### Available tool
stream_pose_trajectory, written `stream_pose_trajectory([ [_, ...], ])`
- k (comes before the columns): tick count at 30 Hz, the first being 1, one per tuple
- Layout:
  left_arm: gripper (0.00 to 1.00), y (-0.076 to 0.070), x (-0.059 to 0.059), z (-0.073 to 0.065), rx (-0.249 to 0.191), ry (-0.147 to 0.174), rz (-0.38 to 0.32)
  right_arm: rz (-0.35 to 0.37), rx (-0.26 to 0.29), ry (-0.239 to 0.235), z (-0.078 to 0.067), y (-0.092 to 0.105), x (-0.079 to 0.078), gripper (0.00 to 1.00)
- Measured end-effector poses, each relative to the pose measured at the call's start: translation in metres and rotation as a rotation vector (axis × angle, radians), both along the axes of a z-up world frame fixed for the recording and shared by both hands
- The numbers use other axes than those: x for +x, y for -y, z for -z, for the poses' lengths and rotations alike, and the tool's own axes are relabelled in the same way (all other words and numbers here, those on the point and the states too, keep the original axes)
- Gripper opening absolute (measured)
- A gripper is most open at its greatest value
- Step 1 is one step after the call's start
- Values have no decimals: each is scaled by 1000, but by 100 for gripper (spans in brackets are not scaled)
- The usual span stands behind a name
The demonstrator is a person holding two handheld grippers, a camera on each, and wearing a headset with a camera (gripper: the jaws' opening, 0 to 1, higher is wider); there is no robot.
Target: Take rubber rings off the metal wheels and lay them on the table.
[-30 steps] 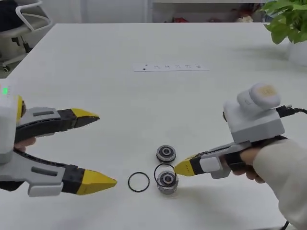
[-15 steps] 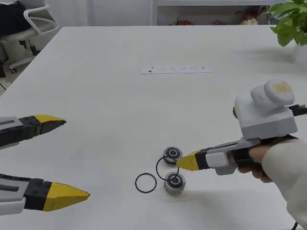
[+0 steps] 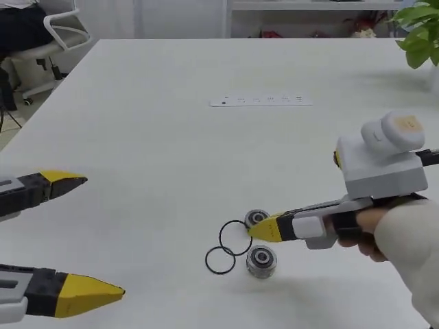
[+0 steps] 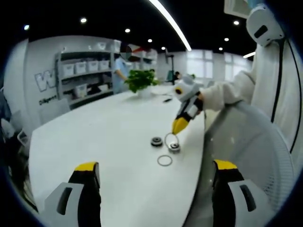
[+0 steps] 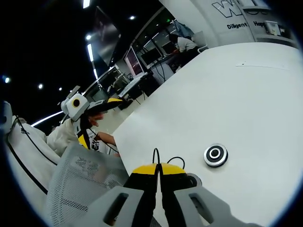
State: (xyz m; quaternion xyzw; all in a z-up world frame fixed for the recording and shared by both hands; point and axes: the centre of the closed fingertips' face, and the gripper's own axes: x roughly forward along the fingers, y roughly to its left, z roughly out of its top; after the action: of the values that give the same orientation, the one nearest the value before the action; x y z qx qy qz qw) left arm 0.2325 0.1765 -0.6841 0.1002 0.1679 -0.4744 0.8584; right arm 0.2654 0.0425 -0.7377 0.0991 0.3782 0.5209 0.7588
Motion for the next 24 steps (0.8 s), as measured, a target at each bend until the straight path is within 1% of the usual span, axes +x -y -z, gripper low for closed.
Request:
stream_pose_trajectory([
  [7, 100, -3, -3, 4, -2, -8, 9, -4, 5, 12, 2, -11, -2, 0],
  [16, 100, -8, -7, 8, -5, -19, 15, -9, 55, 4, 5, -22, -4, 0],
  [18, 100, -10, -7, 9, -5, -22, 17, -3, 65, -6, 7, -24, -4, 0],
  [24, 100, -11, -7, 10, -7, -25, 19, -12, 46, -14, 17, -28, -8, 0],
])
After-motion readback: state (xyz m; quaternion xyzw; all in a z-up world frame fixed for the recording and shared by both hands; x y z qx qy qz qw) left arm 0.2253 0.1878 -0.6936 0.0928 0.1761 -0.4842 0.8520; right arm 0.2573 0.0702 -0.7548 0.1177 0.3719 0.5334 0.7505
